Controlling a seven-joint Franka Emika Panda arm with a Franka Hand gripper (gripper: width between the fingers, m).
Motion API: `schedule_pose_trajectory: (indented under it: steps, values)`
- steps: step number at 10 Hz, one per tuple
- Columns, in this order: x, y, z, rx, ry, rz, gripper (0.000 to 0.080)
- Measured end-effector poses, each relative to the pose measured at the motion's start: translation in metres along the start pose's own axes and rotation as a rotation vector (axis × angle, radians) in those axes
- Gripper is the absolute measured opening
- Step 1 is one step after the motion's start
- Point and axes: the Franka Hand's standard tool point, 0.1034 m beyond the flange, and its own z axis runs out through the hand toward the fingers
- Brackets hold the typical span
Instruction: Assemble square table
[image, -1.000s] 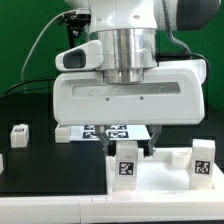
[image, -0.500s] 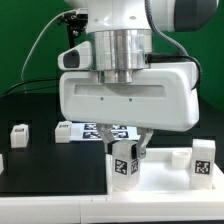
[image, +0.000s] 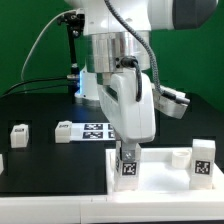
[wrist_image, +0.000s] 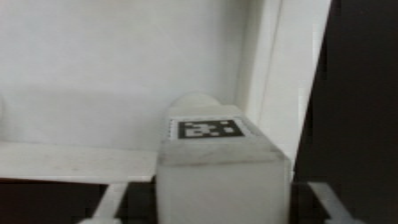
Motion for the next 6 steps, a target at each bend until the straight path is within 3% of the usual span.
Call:
schedule_pose_trajectory:
  steps: [1,2,3,4,5,6]
  values:
    - [0.0000,0.0000,0.0000,0.000,0.000,-0.006,0.0293]
    - [0.0006,0.0006,-0.0002,0.007,0.017,-0.236,0.0293]
    - [0.0010,0.0012,-0.0013,0.035,0.040,-0.480,0.0293]
    - [-0.0030,0.0007,-0.0022,0.032,0.039,-0.627,0.0471]
    - [-0.0020,0.0006,-0.0019,0.031,0.040,-0.680,0.0587]
    - [-0.0006,0.0010,-0.0016,0.027,0.044,-0.753,0.0587]
